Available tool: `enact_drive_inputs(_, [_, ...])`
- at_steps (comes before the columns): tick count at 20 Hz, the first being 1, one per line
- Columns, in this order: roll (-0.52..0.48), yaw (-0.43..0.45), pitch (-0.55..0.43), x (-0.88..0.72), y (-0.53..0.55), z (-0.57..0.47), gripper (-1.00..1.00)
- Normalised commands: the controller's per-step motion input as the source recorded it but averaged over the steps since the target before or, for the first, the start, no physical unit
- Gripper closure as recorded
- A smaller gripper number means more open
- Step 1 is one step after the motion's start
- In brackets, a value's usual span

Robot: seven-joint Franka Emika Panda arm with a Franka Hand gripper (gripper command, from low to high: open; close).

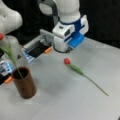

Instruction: Flower insertion into a vase

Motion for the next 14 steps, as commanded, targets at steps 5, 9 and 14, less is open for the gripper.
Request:
enact_drive_inputs(5, [-0.056,0.005,0.150,0.32,0.04,-0.10,-1.00])
enact_drive_inputs(9, [-0.166,0.009,0.118,0.26,0.07,-0.32,-1.00])
enact_drive_inputs(14, [-0.216,0.025,0.157,0.16,0.17,-0.25,-1.00])
